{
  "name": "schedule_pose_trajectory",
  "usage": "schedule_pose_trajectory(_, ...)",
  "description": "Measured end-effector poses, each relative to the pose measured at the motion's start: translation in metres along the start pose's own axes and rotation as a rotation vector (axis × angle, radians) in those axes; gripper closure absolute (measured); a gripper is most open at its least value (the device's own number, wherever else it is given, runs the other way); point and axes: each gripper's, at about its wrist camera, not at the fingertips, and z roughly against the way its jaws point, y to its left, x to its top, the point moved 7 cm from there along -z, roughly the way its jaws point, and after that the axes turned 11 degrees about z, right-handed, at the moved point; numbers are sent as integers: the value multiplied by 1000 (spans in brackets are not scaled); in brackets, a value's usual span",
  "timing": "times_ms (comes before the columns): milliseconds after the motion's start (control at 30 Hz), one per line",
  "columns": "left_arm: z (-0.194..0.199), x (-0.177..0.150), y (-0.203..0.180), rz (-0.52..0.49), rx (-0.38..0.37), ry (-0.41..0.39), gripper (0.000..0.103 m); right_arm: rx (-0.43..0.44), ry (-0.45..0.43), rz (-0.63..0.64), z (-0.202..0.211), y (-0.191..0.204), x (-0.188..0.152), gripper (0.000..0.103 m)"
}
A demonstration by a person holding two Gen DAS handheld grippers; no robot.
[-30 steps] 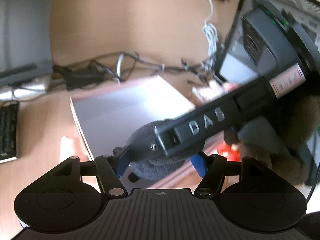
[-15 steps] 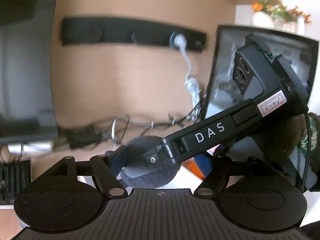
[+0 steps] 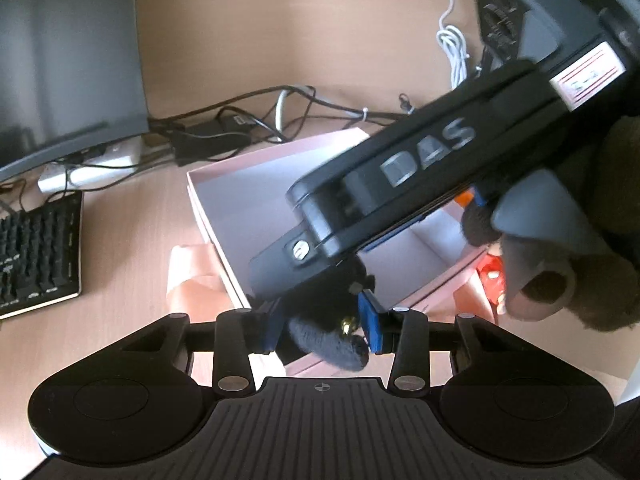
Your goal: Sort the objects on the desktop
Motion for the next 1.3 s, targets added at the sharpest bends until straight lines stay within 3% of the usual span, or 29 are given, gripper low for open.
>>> schedule_pose_trajectory(267, 5, 8, -3, -28, -3, -3, 50, -111, -125, -136, 51, -37, -10, 10)
schedule_pose_trajectory(367, 12, 9, -1, -47, 22, -3, 50, -197, -185, -178, 76, -53, -23, 8)
schedule_pose_trajectory(500, 36, 9, -4, -96, 14, -27, 40, -313, -234, -205, 103, -73, -45, 1)
schedule_pose_trajectory(667, 49, 7, -36, -140, -82, -17, 36, -404, -241, -301, 119, -98, -86, 0)
schedule_pose_trajectory(767, 37, 1, -71, -190, -166, 18, 32, -468, -242, -311, 127, -108, -109, 0)
schedule_pose_trajectory(800, 32, 0, -83, -207, -194, 29, 32, -490, -240, -299, 130, -109, -115, 2)
schedule_pose_trajectory(833, 26, -4, -93, -224, -218, 42, 32, -499, -237, -290, 131, -110, -121, 10)
schedule_pose_trajectory(867, 18, -8, -105, -242, -237, 57, 32, -495, -232, -290, 132, -111, -124, 20)
schedule_pose_trajectory(967, -8, -20, -133, -296, -251, 86, 33, -463, -222, -300, 131, -113, -131, 31)
schedule_pose_trajectory(1167, -46, -23, -157, -326, -174, 71, 33, -310, -231, -362, 122, -123, -131, 31)
schedule_pose_trajectory(1300, -60, -26, -160, -337, -138, 91, 40, -276, -212, -347, 107, -131, -120, 31)
